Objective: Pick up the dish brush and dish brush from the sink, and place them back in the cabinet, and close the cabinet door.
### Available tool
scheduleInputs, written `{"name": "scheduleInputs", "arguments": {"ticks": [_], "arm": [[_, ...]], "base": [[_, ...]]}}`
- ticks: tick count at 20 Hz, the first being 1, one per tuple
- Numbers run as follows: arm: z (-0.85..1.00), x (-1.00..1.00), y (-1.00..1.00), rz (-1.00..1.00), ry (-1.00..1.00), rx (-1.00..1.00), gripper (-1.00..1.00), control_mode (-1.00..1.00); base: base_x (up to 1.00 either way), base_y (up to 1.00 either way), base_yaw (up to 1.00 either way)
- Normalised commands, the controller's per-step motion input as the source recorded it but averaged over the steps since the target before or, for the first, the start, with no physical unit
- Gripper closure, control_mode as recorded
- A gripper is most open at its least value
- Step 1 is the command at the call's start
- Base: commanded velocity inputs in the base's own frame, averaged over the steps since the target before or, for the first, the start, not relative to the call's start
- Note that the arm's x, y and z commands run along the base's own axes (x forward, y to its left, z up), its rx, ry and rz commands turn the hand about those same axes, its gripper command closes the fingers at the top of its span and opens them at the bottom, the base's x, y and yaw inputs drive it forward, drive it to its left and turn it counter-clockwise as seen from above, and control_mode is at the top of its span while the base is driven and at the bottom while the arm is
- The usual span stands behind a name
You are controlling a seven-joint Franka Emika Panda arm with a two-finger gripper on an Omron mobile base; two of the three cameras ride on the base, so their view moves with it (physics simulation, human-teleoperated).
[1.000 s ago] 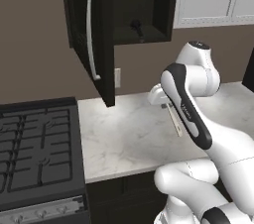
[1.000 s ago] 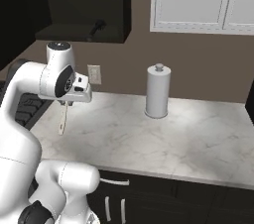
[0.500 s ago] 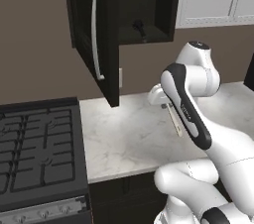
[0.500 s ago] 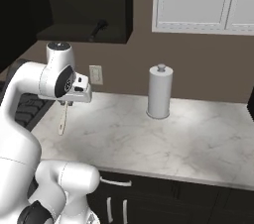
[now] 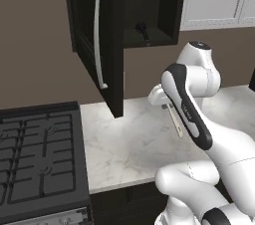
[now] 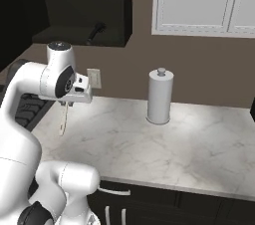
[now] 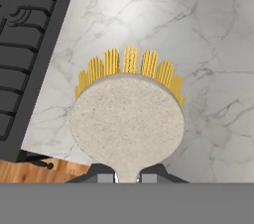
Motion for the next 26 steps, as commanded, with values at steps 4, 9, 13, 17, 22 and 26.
{"name": "scheduleInputs", "arguments": {"ticks": [4, 9, 13, 17, 22, 26], "arm": [[0.00, 0.00, 0.00, 0.00, 0.00, 0.00, 1.00, 1.00], [0.00, 0.01, 0.00, 0.00, 0.00, 0.00, 1.00, -1.00], [0.14, 0.12, 0.03, 0.04, -0.10, 0.01, 1.00, -1.00], [0.45, 0.28, 0.02, 0.07, -0.21, 0.04, 1.00, -1.00], [0.50, 0.17, 0.00, 0.03, -0.33, 0.00, 1.00, -1.00], [0.47, 0.20, 0.13, 0.00, -0.31, 0.00, 1.00, -1.00]], "base": [[0.06, 0.00, 0.00], [0.00, 0.00, 0.00], [0.00, 0.00, 0.00], [0.00, 0.00, 0.00], [0.00, 0.00, 0.00], [0.00, 0.00, 0.00]]}}
